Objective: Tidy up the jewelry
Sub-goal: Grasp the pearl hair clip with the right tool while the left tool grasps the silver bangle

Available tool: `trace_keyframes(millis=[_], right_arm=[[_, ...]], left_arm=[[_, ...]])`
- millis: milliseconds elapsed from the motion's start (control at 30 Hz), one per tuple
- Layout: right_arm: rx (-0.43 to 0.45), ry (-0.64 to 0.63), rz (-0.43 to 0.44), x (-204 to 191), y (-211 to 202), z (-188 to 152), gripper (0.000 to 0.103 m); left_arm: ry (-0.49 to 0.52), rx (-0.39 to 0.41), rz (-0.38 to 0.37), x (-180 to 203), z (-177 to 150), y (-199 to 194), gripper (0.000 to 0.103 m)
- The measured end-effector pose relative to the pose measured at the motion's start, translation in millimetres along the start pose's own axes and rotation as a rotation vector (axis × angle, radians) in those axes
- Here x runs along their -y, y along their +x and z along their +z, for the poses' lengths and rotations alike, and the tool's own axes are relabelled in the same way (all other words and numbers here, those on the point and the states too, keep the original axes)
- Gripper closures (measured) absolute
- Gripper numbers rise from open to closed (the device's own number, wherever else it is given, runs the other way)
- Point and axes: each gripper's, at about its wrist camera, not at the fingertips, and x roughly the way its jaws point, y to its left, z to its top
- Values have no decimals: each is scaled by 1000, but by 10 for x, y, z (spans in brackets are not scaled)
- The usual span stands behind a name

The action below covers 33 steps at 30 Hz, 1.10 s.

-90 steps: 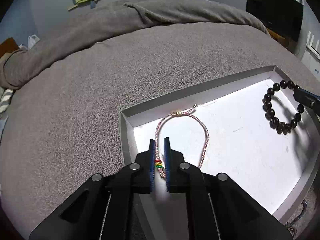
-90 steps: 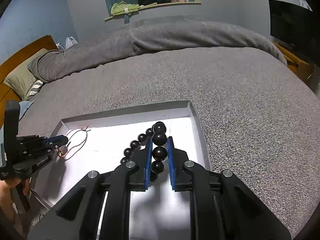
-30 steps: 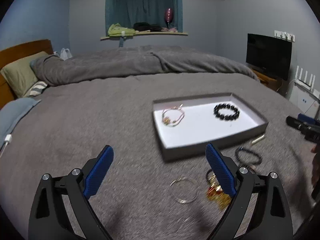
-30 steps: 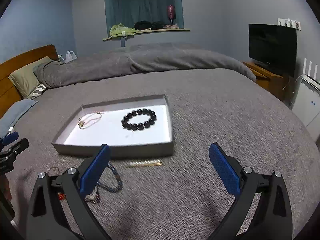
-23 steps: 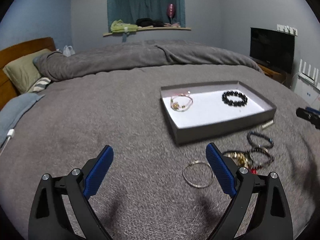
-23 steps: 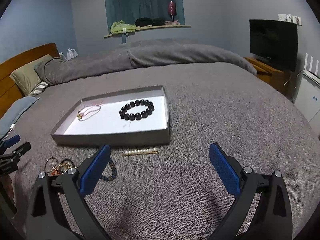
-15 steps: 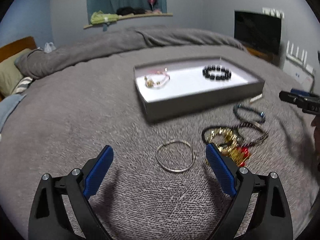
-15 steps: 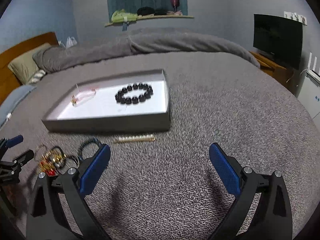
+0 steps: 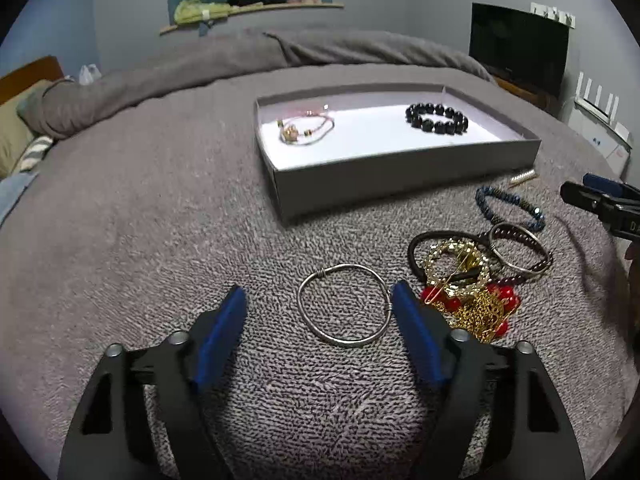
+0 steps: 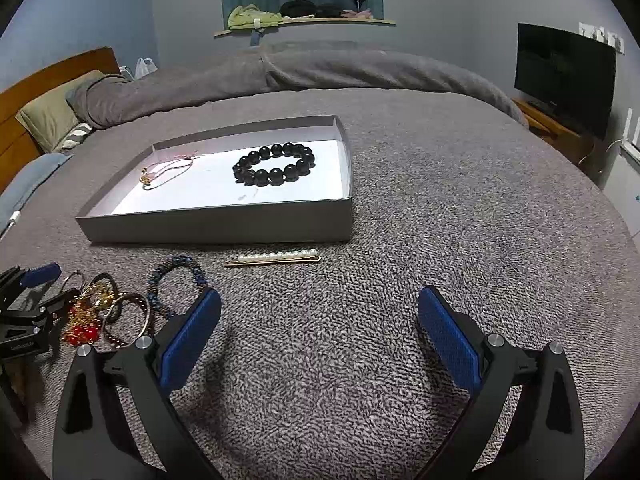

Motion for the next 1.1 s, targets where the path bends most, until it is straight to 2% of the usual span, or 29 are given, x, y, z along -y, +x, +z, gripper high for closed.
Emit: trace_keyframes(millis=[133,267,500,633,767,1100], right_arm=[[-1,-11,-1,-46,33,25,12],[-9,-32,-11,-145,130,85,13],[-57,-57,-29,-286,358,181,15],[-101,-85,-36,-354,486,172,21],[-111,-70,-18,-330,520,174,35],[-72,-46,-15,-262,390,151,35]], left_arm=[[21,18,-2,41,-12,-46,30],[34,5,3,77,-9,-6,33],[38,-5,-20,88,-6,27,53],[37,-3,-23,92,-6,26,53],[36,-2,-23,89,-9,24,53],[31,10,-26,87,-5,-1,53]])
